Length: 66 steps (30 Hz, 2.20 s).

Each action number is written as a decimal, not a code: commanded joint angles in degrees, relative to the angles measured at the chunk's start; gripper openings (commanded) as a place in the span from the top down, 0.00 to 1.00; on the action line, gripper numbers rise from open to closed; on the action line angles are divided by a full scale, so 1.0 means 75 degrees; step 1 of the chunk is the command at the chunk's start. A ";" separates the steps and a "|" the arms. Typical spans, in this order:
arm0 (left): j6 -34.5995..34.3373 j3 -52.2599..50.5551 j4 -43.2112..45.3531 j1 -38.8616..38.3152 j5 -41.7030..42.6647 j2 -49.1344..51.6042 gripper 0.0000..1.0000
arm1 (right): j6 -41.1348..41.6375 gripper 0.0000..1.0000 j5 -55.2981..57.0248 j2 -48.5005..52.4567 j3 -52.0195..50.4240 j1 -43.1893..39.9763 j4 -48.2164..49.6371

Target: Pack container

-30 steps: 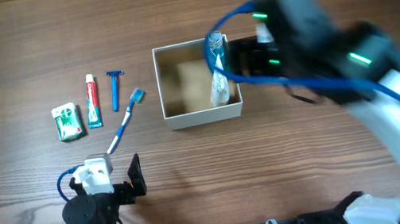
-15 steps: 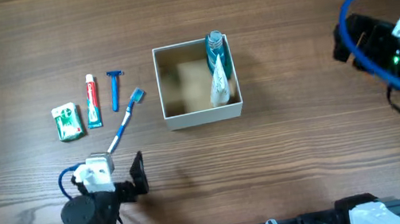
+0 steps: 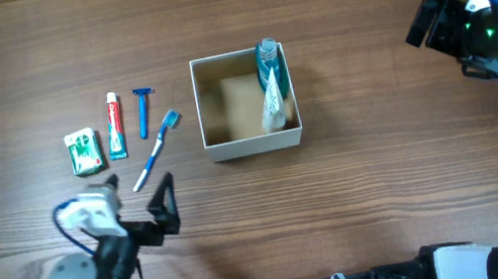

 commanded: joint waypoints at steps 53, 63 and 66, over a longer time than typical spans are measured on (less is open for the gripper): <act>0.2967 0.6388 -0.2162 0.2640 -0.2346 1.3557 0.15 | 0.0154 0.00 -0.0111 0.0198 0.0064 -0.0017 0.0047; 0.2906 0.6388 -0.2145 0.2637 -0.2253 1.3802 0.30 | 0.0154 0.00 -0.0111 0.0198 0.0064 -0.0017 0.0047; 0.2591 0.6388 -0.2186 0.2637 -0.2203 1.3802 0.38 | 0.0154 0.00 -0.0111 0.0198 0.0064 -0.0017 0.0047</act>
